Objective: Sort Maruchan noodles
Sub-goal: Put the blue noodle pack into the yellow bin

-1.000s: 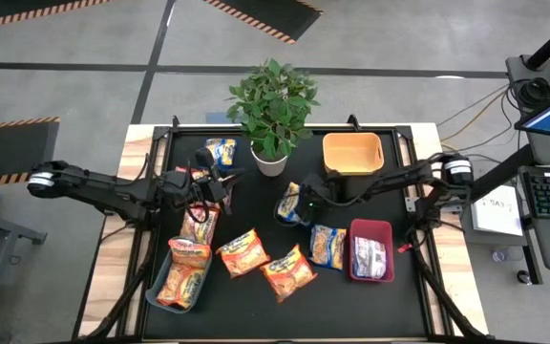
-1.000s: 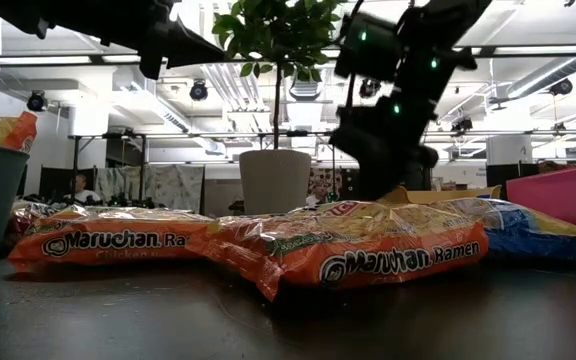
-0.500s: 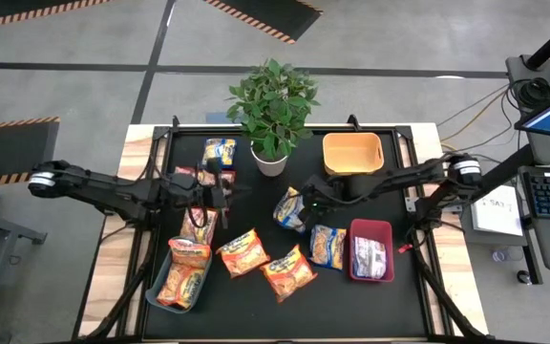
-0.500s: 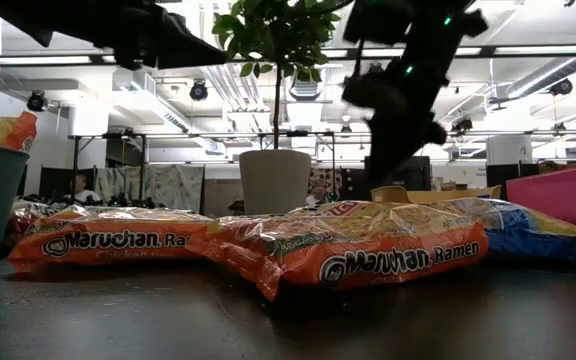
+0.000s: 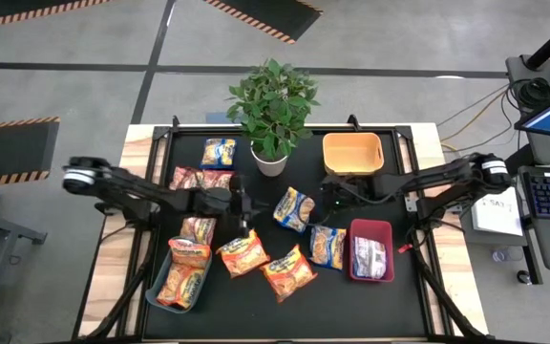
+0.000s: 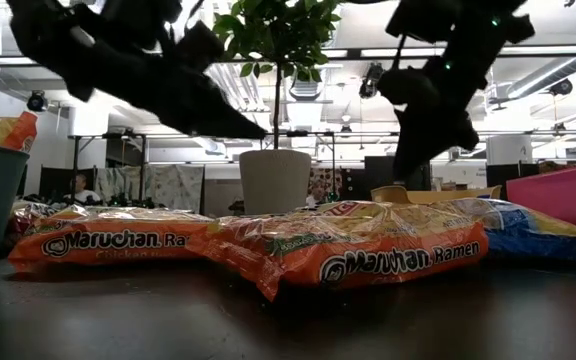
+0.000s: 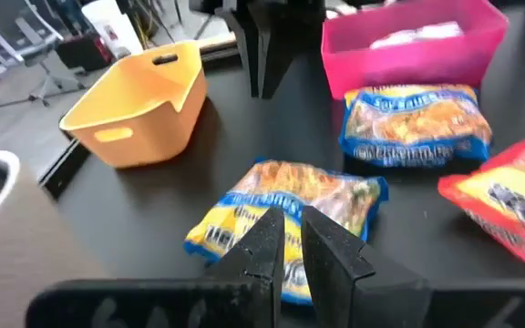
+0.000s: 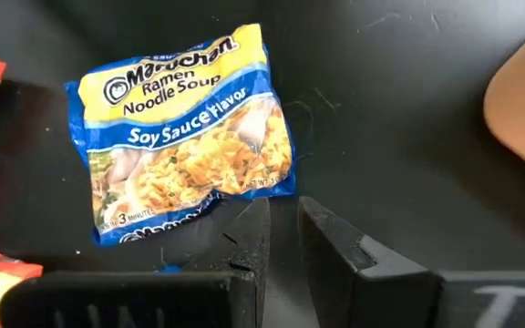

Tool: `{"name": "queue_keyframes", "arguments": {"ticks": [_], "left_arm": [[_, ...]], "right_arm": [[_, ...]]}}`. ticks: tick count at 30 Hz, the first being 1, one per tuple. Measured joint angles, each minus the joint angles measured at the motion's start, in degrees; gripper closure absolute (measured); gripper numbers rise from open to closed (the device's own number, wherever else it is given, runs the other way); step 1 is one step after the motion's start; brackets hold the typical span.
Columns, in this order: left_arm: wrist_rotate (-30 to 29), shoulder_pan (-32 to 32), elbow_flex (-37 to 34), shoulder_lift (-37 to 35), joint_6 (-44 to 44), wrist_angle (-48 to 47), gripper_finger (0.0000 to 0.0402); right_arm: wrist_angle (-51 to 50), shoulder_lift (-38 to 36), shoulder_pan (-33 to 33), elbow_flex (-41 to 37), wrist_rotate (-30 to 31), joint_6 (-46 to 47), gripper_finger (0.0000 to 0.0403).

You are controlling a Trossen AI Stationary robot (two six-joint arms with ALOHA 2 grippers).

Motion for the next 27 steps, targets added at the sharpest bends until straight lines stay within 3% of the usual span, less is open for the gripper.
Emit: {"name": "queue_keyframes", "arguments": {"ticks": [4,10,20,27], "left_arm": [[0.4,-0.1,0.5,6.8,-0.2,8.2,0.0378],[1.4,-0.3,4.6,13.6,-1.1,8.9,0.0378],[1.4,-0.4,6.6,18.3,-1.5,8.8,0.0378],[1.4,-0.4,5.6,18.3,-2.0,8.3,0.0378]], "right_arm": [[4.2,-0.7,0.0,-3.5,-2.5,3.0,0.0351],[4.5,-1.1,0.0,-4.4,-4.6,6.9,0.0332],[4.7,-0.7,0.0,-4.9,-5.5,9.2,0.0208],[15.8,-0.1,-0.8,-9.5,-5.5,11.1,0.0121]]}}
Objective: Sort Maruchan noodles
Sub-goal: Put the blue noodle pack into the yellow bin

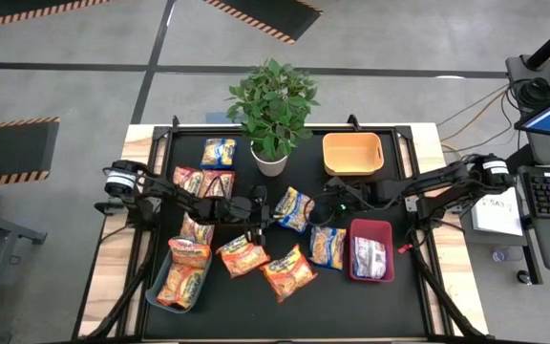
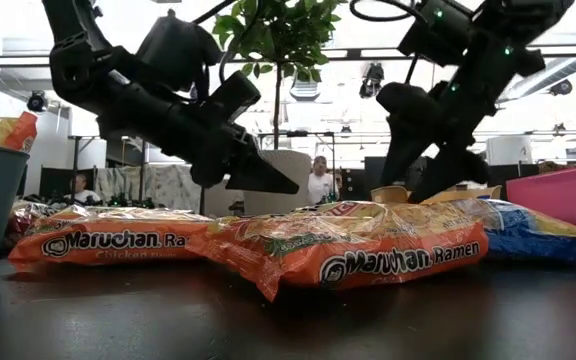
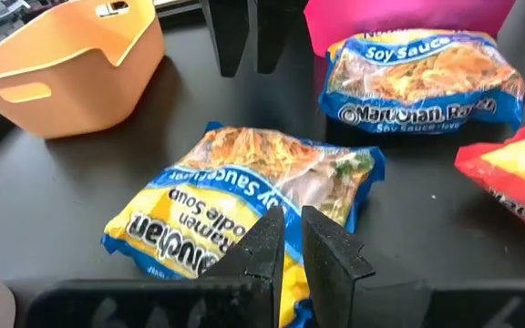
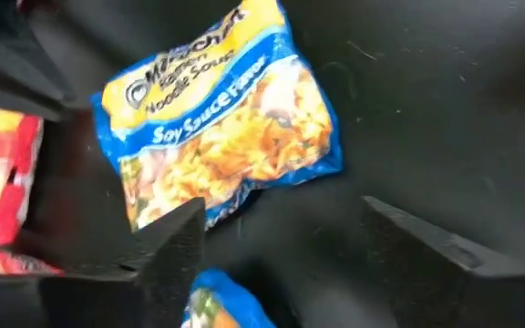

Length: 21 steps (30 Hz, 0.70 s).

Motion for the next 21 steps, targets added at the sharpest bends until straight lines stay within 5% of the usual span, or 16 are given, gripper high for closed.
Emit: {"name": "queue_keyframes", "arguments": {"ticks": [9,21], "left_arm": [[0.0,0.0,-0.4,2.9,-0.8,1.4,0.0378],[-0.1,0.1,1.1,8.1,-3.4,1.6,0.0378]], "right_arm": [[12.1,3.2,-3.0,-5.2,0.2,1.6,0.0056],[17.1,8.7,-3.3,-5.1,0.1,1.0,0.0048]]}}
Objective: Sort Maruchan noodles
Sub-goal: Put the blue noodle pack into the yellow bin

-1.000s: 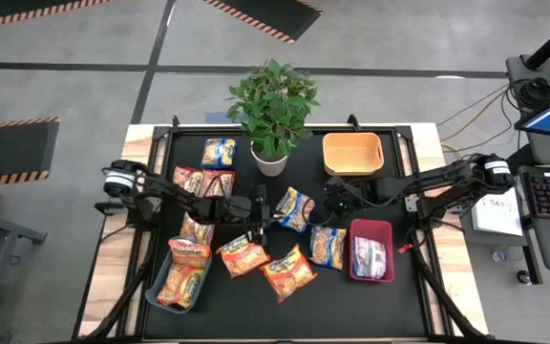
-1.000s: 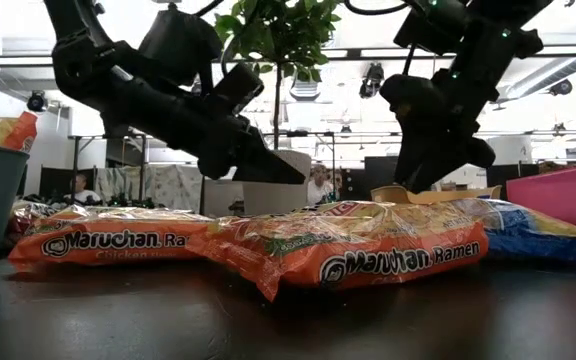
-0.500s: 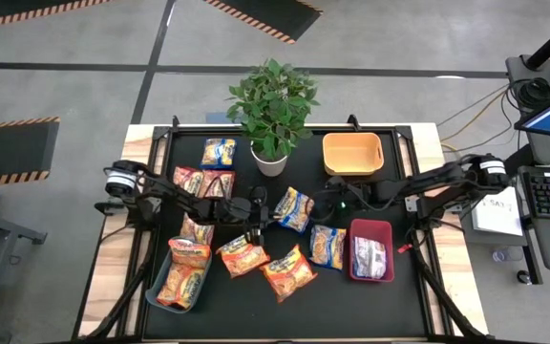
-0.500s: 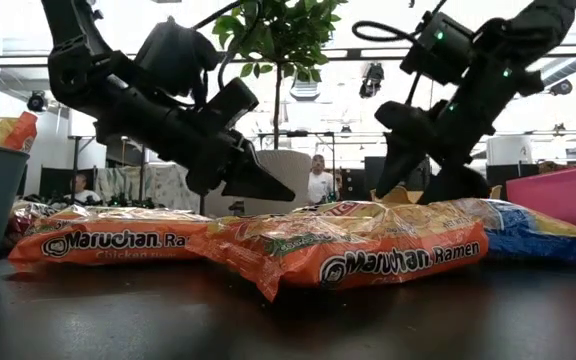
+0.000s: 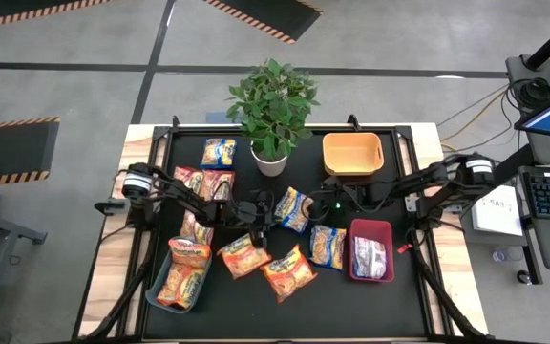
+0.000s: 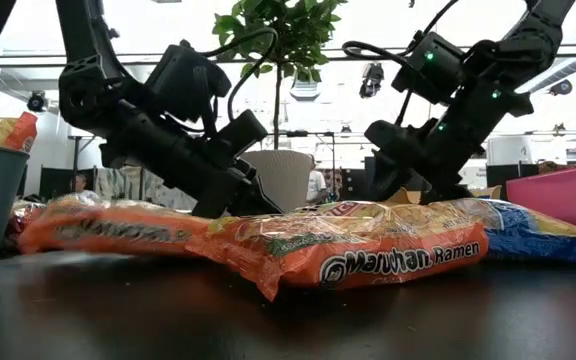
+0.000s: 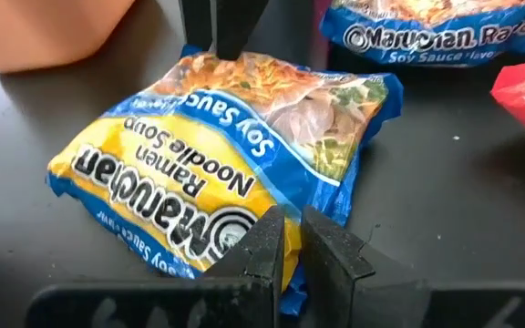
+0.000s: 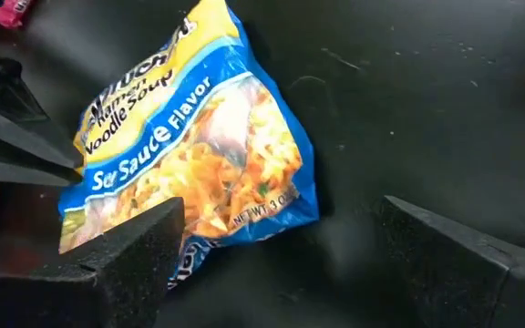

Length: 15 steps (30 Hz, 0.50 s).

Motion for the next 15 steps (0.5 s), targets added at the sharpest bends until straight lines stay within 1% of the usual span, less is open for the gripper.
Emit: {"name": "queue_keyframes", "arguments": {"ticks": [7,11,15], "left_arm": [[-0.2,0.1,-0.1,0.0,-1.0,-1.2,0.0378],[-0.3,0.1,-0.1,0.0,-1.1,-1.4,0.0378],[-0.3,0.1,-0.1,0.1,-1.1,-1.4,0.0378]], "right_arm": [[9.0,3.6,0.0,0.3,-0.3,-2.3,0.0049],[15.8,5.6,0.0,0.5,-2.3,-4.1,0.0050],[21.0,7.8,0.0,0.5,-4.4,-4.8,0.0063]]}}
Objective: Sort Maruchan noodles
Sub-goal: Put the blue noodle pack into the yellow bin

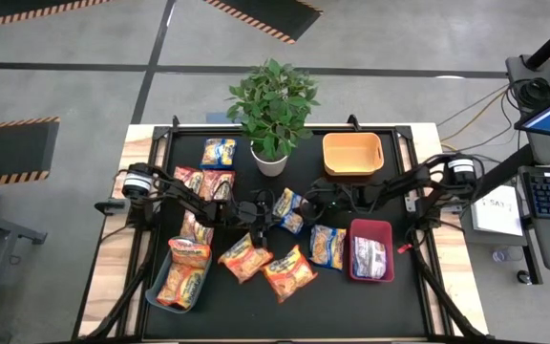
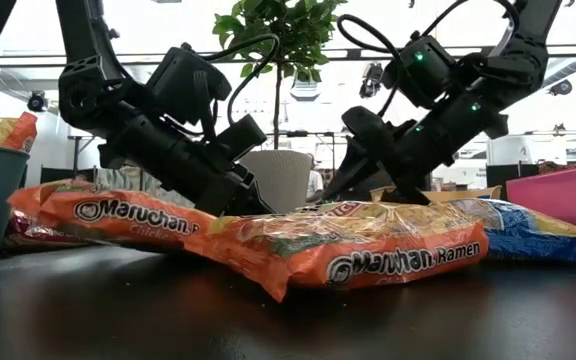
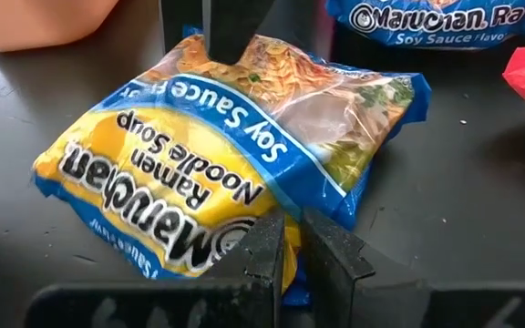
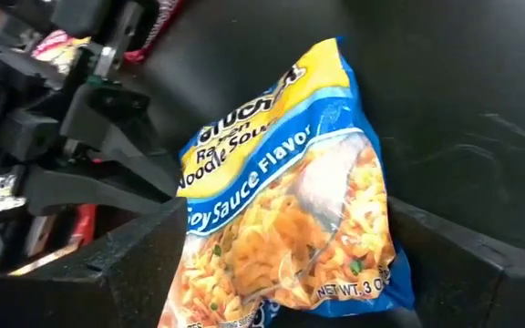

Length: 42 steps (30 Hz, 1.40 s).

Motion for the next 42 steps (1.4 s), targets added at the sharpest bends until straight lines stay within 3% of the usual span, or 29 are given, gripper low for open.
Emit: {"name": "queue_keyframes", "arguments": {"ticks": [8,19,34,42], "left_arm": [[-0.1,0.0,0.0,0.0,0.1,-0.1,0.0378],[-0.1,0.0,0.0,0.1,0.1,0.1,0.0378],[-0.2,-0.1,0.0,-0.1,-0.2,0.7,0.0378],[-0.3,-0.2,-0.2,-3.7,-0.4,-0.7,0.0378]], "right_arm": [[2.1,1.9,0.0,0.0,-0.1,-0.8,0.0099],[5.6,2.0,0.0,-0.1,-0.2,-2.2,0.0214],[6.3,1.7,0.0,-0.1,-0.4,-3.5,0.0338],[5.7,-0.6,0.0,-0.2,-0.4,-5.8,0.0369]]}}
